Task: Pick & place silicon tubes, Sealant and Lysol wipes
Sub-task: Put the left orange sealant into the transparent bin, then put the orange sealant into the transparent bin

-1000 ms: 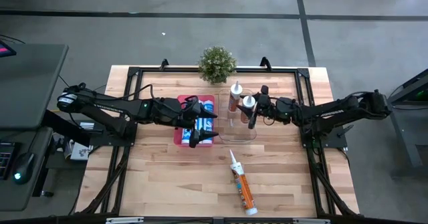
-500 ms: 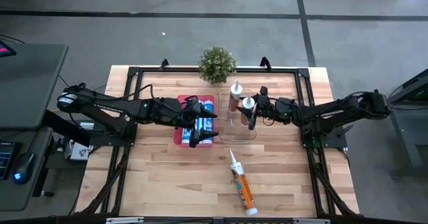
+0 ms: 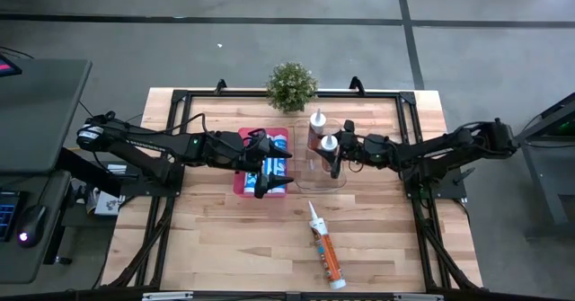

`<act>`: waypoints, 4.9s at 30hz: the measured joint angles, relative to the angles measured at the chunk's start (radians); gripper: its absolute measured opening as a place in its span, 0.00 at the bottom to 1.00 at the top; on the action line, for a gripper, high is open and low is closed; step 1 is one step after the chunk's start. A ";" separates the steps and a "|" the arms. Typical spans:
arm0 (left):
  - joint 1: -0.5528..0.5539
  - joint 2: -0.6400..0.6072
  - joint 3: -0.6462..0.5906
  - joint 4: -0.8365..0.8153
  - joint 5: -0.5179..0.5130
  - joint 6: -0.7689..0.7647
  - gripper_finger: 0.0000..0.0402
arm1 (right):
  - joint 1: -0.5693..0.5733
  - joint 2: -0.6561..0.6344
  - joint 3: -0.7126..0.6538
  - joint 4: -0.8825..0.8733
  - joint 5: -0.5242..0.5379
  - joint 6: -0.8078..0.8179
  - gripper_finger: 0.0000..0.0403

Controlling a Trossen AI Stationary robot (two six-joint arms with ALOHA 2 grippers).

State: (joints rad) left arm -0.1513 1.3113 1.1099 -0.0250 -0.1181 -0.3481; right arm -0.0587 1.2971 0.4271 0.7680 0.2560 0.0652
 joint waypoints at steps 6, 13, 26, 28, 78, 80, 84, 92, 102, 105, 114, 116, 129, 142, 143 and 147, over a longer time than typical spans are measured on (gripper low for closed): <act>0.000 0.000 0.000 0.000 0.000 0.001 0.92 | 0.002 0.013 0.000 0.003 0.002 0.003 0.48; 0.000 0.000 0.000 0.000 0.000 0.003 0.92 | 0.002 0.012 0.000 -0.014 -0.005 0.013 0.48; 0.000 0.000 0.000 0.000 0.001 0.003 0.92 | 0.005 0.009 0.000 -0.030 0.021 0.067 0.72; 0.000 0.000 0.000 -0.001 0.001 0.003 0.92 | 0.012 0.004 0.000 -0.035 0.026 0.066 0.71; -0.054 0.000 -0.001 -0.232 0.085 0.061 0.92 | 0.397 -0.424 0.740 -1.732 0.357 0.811 0.70; -0.072 0.000 -0.001 -0.262 0.084 0.063 0.92 | 0.417 -0.380 0.791 -1.831 0.290 0.937 0.70; -0.094 0.000 -0.001 -0.294 0.083 0.083 0.92 | 0.463 -0.284 0.824 -1.949 0.132 1.139 0.70; -0.093 0.000 -0.001 -0.335 0.106 0.116 0.92 | 0.608 -0.054 0.784 -1.895 -0.145 1.507 0.70; -0.133 0.000 -0.001 -0.426 0.113 0.138 0.92 | 0.711 0.239 0.782 -1.600 -0.208 1.691 0.70; -0.149 0.000 -0.001 -0.464 0.109 0.142 0.92 | 0.709 0.292 0.782 -1.547 -0.212 1.714 0.70; -0.223 -0.020 -0.058 -0.489 0.109 0.129 0.92 | 0.663 0.411 0.782 -1.422 -0.215 1.673 0.70; -0.236 -0.049 -0.083 -0.471 0.100 0.098 0.92 | 0.653 0.419 0.782 -1.423 -0.211 1.657 0.70; -0.436 -0.533 -0.478 -0.164 -0.279 -0.104 0.92 | 0.609 0.424 0.782 -1.444 -0.138 1.540 0.70; -0.530 -1.012 -0.704 -0.285 -0.330 -0.072 0.92 | 0.599 0.427 0.783 -1.376 -0.114 1.500 0.70; -0.530 -1.052 -0.715 -0.305 -0.324 -0.069 0.92 | 0.596 0.433 0.783 -1.376 -0.111 1.497 0.70; -0.530 -1.192 -0.744 -0.388 -0.318 -0.062 0.92 | 0.582 0.472 0.783 -1.334 -0.158 1.497 0.70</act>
State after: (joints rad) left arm -0.6815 0.1195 0.3654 -0.4130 -0.4358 -0.4100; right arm 0.5230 1.7690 1.2102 -0.5664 0.0979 1.5619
